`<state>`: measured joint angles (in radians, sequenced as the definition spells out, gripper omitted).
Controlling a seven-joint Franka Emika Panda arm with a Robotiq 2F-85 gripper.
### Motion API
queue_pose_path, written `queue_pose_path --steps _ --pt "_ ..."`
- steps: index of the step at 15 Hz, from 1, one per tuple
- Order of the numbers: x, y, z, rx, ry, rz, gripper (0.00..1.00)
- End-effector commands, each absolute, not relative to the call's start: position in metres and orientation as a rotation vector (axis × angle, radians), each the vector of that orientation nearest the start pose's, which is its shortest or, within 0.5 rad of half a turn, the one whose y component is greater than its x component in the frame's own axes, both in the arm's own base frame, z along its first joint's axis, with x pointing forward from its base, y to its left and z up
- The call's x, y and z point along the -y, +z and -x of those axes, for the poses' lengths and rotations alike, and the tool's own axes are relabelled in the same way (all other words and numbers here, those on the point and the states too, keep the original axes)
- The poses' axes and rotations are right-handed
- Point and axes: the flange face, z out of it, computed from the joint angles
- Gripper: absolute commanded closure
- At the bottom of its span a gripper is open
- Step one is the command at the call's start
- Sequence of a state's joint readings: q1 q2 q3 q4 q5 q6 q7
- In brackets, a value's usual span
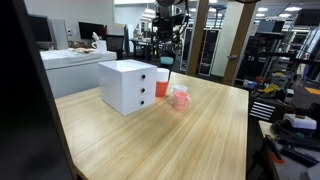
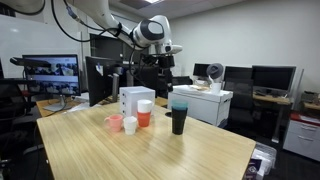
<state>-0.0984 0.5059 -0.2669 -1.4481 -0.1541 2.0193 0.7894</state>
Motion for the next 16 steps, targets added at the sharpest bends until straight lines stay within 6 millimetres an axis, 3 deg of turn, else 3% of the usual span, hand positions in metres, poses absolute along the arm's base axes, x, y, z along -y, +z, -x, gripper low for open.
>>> queue_pose_path --steps 1,5,8,11,16 --pt "0.185 0.415 -0.666 -1.518 -0.219 3.004 0.00" --pt "0.132 0.403 -0.673 -1.329 -0.184 3.088 0.00" --pt "0.108 0.395 -0.673 -1.231 -0.140 3.123 0.00" --pt "0.099 0.397 -0.664 -1.195 -0.121 3.133 0.00" --pt "0.101 0.417 -0.639 -1.209 -0.130 3.125 0.00"
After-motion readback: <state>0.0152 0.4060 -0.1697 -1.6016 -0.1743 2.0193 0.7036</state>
